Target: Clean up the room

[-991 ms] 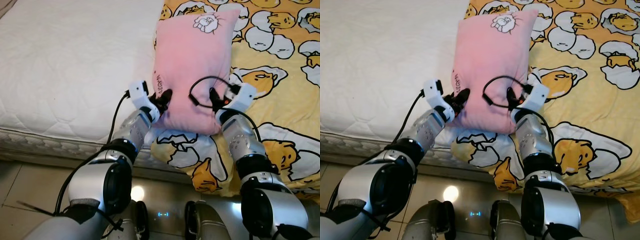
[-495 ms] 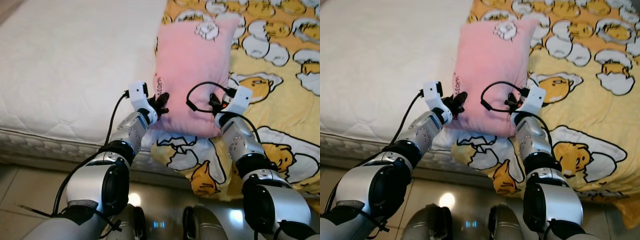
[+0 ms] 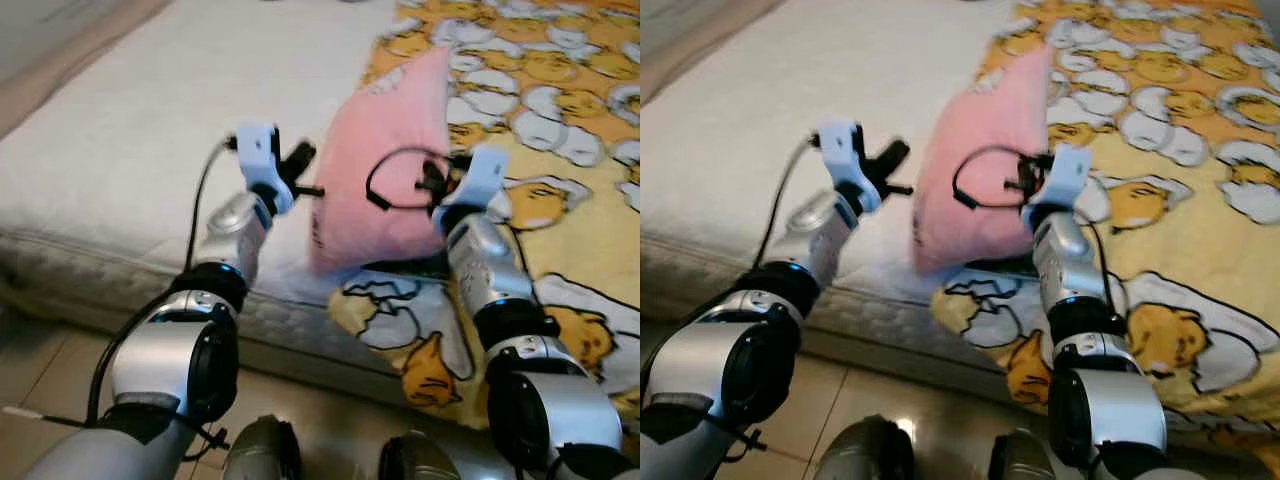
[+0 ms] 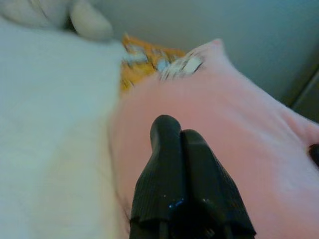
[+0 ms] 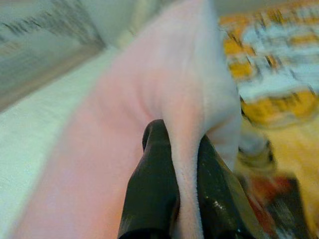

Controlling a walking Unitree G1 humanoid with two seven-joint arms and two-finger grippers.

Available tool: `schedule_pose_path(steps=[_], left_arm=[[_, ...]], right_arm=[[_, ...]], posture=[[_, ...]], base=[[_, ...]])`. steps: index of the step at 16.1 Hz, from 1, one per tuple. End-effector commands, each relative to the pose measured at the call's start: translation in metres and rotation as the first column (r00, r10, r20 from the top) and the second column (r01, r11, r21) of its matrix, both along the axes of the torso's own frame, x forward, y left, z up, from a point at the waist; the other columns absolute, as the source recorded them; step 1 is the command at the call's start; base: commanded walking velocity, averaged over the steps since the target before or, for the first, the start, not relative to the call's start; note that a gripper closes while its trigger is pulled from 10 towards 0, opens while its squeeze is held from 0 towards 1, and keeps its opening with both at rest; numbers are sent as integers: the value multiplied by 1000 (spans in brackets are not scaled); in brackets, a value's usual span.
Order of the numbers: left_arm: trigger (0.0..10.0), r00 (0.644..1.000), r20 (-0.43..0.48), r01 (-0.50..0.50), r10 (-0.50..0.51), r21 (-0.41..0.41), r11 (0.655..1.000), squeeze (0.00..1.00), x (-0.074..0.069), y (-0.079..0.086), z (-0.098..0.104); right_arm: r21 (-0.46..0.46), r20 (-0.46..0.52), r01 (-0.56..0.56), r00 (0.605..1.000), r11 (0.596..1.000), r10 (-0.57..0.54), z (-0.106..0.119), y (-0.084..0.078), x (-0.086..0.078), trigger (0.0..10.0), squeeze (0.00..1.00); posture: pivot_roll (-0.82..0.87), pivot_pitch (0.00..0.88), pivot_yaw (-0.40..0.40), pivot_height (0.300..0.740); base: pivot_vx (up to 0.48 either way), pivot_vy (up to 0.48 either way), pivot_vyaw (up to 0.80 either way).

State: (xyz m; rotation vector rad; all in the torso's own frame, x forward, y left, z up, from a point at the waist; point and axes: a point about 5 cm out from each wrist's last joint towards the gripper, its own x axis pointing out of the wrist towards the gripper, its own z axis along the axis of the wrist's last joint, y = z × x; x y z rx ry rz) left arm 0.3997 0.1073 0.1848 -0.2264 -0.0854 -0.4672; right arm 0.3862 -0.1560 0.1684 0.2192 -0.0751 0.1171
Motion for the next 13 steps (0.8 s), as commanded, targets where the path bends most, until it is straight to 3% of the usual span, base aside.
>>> schedule_pose_path(steps=[1, 2, 4, 5, 6, 10, 11, 12, 13], left_arm=[[0, 999, 38, -14, 12, 48, 999, 0, -2, 7, 0], [0, 998, 48, -36, 33, 75, 997, 0, -3, 12, -2], [0, 997, 26, -77, 74, 114, 991, 0, -5, 18, -11], [4235, 997, 28, -69, 66, 129, 989, 0, -6, 16, -13], [10000, 998, 22, -63, 60, 155, 986, 0, -8, 16, -18], [10000, 998, 6, -55, 55, 160, 986, 0, -11, 18, -23], [10000, 999, 2, -54, 54, 160, 986, 0, -11, 19, -24], [10000, 998, -1, -55, 56, 160, 986, 0, -12, 19, -24], [10000, 999, -6, -53, 54, 160, 986, 0, -12, 18, -25]], right_arm=[[-39, 74, 26, 997, 999, -23, 15, -7, -1, 0, 0], [-50, 67, 41, 997, 998, -38, 13, -8, -2, 0, 0], [-49, -38, 45, 998, 998, -46, -15, -9, -6, 0, 0], [-74, -35, 26, 999, 997, -29, -20, -6, -10, 0, 0], [-78, -78, 51, 995, 996, -57, -35, -10, -16, 0, 0], [-180, -165, 135, 972, 974, -165, -60, -29, -27, 0, 0], [-296, -186, 169, 955, 940, -231, -70, -42, -32, 2000, 0], [-297, -203, 202, 942, 933, -269, -75, -51, -35, 10000, 0], [-279, -220, 241, 926, 929, -307, -78, -58, -37, 10000, 1000]], posture=[[-1, 0, 27, 700], [7, 0, 19, 700], [28, 0, 7, 700], [34, 0, 8, 700], [37, 0, 11, 700], [38, 0, 24, 700], [37, 0, 30, 700], [38, 0, 32, 700], [39, 0, 31, 700]], base=[[0, 0, 0], [0, 0, 0], [0, 0, 0], [0, 0, 0], [0, 0, 0], [0, 0, 0], [0, 0, 0], [0, 0, 0], [0, 0, 0]])
